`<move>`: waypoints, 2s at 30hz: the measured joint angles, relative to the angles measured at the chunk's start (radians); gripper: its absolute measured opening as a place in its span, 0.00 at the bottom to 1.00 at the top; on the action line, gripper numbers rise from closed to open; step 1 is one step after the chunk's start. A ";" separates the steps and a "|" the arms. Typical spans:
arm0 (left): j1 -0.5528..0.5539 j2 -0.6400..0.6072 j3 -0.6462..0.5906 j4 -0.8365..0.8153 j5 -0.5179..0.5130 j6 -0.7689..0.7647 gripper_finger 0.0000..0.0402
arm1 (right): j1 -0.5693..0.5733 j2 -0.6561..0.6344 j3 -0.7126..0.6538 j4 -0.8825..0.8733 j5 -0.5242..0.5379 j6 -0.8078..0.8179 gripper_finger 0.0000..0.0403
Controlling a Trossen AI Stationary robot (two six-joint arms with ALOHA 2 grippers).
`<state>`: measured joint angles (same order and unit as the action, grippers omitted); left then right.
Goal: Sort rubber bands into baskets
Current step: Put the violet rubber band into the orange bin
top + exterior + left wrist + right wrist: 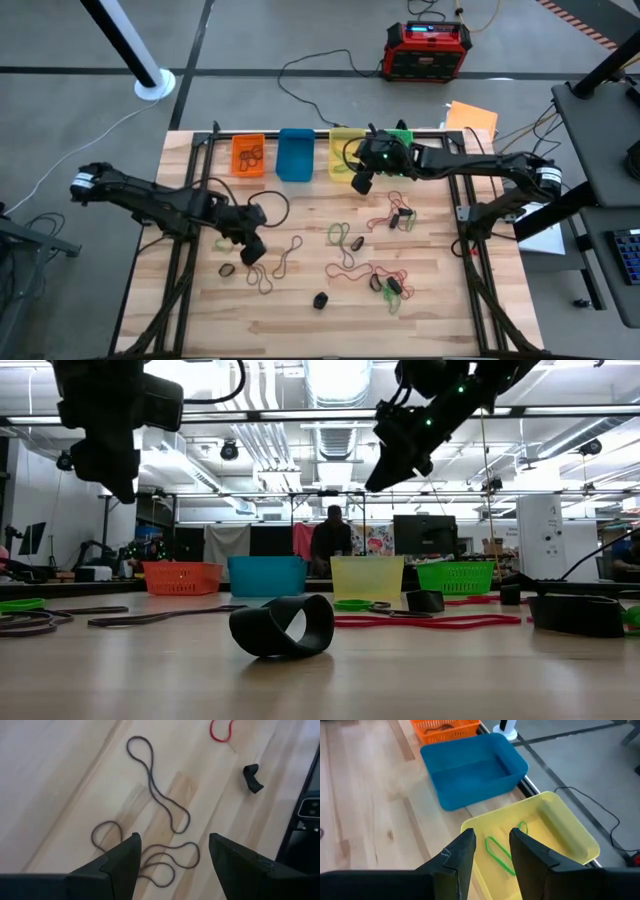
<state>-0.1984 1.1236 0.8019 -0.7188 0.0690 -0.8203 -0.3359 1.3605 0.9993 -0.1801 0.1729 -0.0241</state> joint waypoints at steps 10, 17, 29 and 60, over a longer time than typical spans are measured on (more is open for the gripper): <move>-0.010 0.000 -0.008 -0.124 -0.108 -0.049 0.54 | -0.015 0.009 -0.001 0.006 0.012 -0.056 0.29; -0.010 0.003 -0.010 -0.149 -0.164 0.045 0.54 | -0.058 0.009 -0.001 0.006 0.012 -0.099 0.28; 0.005 -0.004 0.047 -0.412 -0.183 0.134 0.54 | -0.095 0.010 0.000 0.060 0.002 -0.086 0.28; -0.122 0.048 -0.188 0.110 -0.218 0.131 0.54 | -0.081 0.010 -0.077 -0.008 -0.151 -0.064 0.26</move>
<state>-0.3205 1.1715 0.6134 -0.6090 -0.1486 -0.6895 -0.4171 1.3708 0.9222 -0.1883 0.0223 -0.0886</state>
